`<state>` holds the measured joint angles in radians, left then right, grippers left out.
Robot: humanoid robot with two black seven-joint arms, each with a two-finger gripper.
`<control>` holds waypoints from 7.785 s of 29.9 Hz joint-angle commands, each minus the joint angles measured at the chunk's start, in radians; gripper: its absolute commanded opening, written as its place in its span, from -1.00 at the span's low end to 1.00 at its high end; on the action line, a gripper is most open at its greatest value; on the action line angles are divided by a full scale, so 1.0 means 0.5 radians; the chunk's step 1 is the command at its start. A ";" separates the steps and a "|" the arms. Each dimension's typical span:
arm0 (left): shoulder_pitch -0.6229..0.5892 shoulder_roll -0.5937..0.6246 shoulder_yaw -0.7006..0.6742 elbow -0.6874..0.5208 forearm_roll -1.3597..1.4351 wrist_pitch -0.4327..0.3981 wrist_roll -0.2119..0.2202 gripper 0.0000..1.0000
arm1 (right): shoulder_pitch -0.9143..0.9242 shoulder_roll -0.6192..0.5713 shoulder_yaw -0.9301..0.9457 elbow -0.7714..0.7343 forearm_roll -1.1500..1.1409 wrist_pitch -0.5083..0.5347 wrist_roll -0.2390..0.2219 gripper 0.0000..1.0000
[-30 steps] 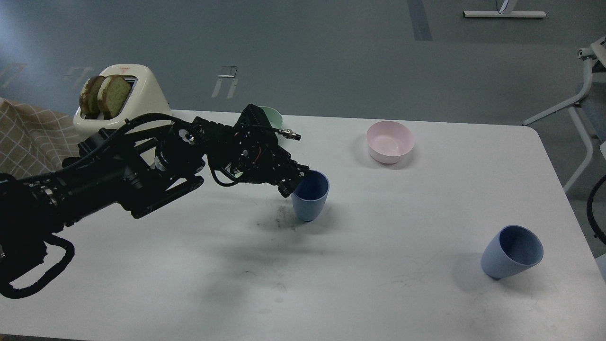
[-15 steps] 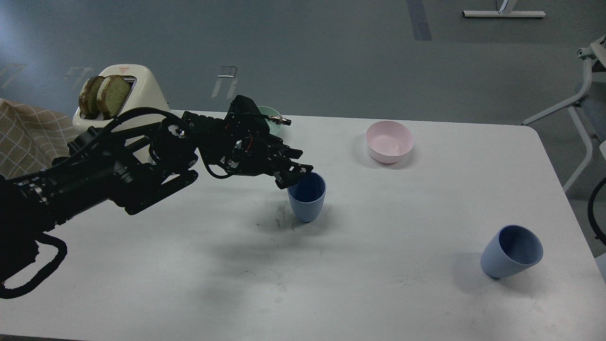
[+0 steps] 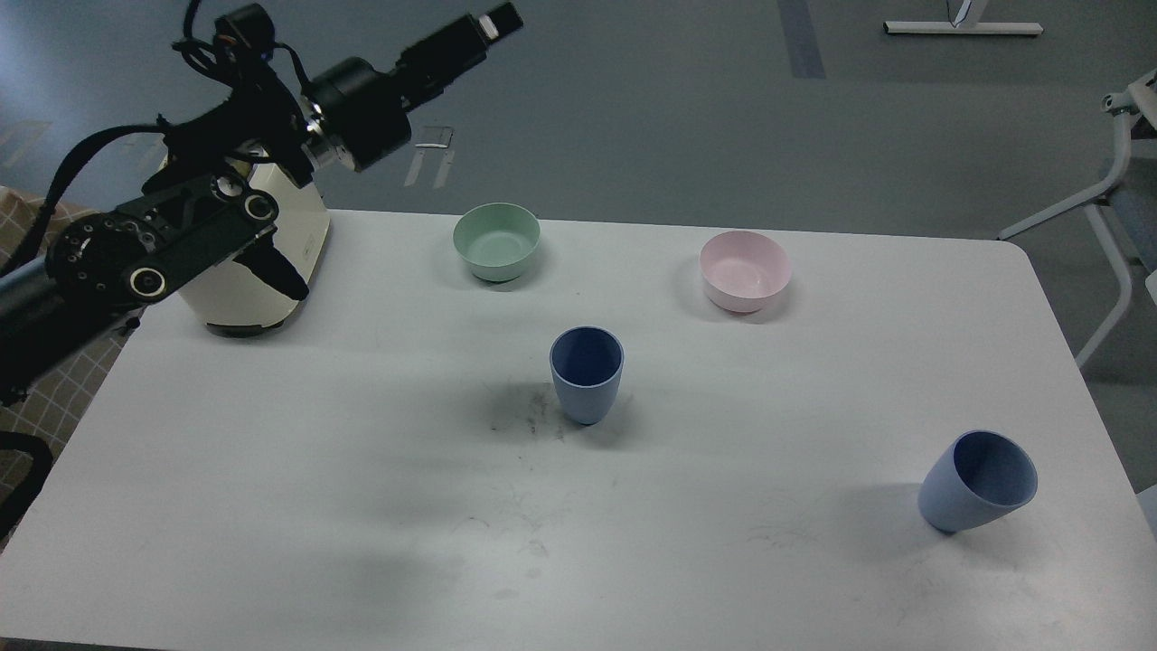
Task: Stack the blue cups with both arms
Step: 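Withdraw the left hand back toward the toaster, then reach the right hand to the blue cup near it and grasp, then lift the blue cup and carry it above the centered cup, then lower the held cup into the centered blue cup, then release the cup and raise the right hand away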
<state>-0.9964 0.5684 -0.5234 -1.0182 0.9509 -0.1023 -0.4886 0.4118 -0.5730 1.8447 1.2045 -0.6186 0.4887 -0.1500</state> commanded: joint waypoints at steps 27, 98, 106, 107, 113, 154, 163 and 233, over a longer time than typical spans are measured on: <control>0.508 -0.044 -0.825 0.407 -1.500 -0.587 0.106 0.94 | -0.642 -0.575 -0.787 0.901 -1.873 0.000 0.202 1.00; 0.462 -0.124 -0.806 0.318 -1.466 -0.559 0.106 0.94 | -1.112 -0.882 -0.733 0.996 -2.297 0.000 0.355 -1.00; 0.459 -0.130 -0.803 0.318 -1.463 -0.559 0.109 0.94 | -0.285 -0.698 -0.897 0.941 -2.187 0.000 0.346 -1.00; 0.462 -0.133 -0.803 0.318 -1.463 -0.559 0.109 0.94 | -0.095 -0.655 -1.031 0.920 -2.187 0.000 0.343 -1.00; 0.459 -0.158 -0.806 0.318 -1.463 -0.559 0.109 0.94 | 0.727 -0.370 -1.801 0.739 -2.184 0.000 0.303 -1.00; 0.425 -0.235 -0.822 0.352 -1.432 -0.596 0.106 0.95 | 1.263 0.493 -2.781 0.383 -2.180 0.000 0.168 -1.00; 0.428 -0.235 -0.822 0.352 -1.432 -0.596 0.103 0.95 | 1.260 0.425 -2.889 0.383 -2.180 0.000 0.165 -1.00; 0.440 -0.253 -0.837 0.352 -1.460 -0.645 0.109 0.95 | 0.938 0.766 -0.300 -0.359 -1.265 0.000 0.186 1.00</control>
<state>-0.7752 0.4398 -0.9396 -0.8420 0.2283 -0.4132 -0.4353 0.9283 -0.1821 1.6371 1.0677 -1.3926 0.4887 -0.0592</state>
